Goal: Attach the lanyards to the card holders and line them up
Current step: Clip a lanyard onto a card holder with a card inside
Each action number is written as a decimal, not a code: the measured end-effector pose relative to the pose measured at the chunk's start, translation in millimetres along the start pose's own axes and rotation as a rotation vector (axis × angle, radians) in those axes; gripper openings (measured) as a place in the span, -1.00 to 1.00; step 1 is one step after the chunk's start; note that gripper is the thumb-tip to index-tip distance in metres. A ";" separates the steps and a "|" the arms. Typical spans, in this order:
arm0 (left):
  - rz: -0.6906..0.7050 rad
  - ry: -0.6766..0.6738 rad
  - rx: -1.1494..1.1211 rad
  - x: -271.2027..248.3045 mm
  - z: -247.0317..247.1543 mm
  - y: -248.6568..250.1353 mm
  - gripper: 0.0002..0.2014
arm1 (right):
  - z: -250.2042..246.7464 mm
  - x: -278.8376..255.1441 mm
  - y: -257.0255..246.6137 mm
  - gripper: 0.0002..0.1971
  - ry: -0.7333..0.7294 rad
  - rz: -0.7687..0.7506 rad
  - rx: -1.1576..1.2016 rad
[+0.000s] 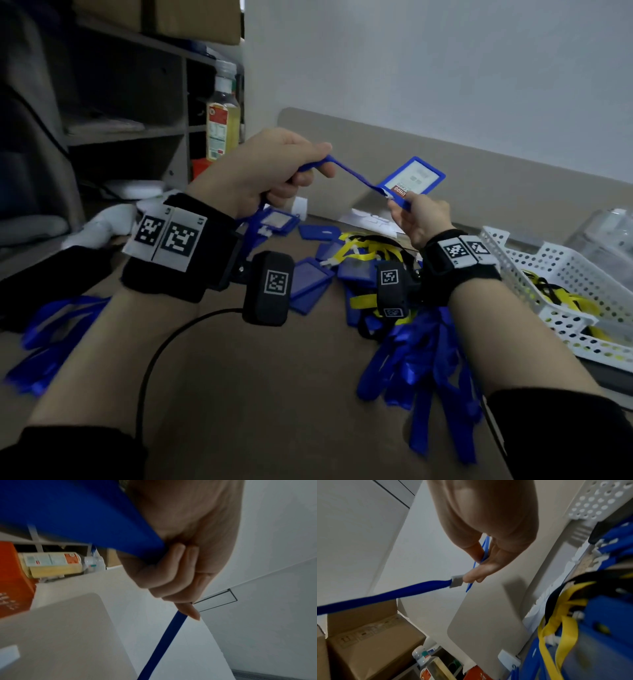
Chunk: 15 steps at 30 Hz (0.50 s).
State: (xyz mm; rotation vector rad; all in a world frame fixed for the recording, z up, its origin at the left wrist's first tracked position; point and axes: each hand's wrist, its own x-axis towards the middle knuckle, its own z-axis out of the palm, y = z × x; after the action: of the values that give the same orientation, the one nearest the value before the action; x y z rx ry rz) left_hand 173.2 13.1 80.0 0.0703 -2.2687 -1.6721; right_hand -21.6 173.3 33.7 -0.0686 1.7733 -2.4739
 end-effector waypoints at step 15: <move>-0.445 0.106 0.308 -45.6 -67.1 -61.9 -0.62 | 141.8 19.7 120.4 -0.85 -0.426 0.198 -0.380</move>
State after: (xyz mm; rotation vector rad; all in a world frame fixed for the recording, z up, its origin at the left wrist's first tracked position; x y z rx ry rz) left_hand 226.3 -57.8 29.3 0.7647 -2.5357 -1.4388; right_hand -21.7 -0.7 -35.0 -0.3938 1.9110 -1.7933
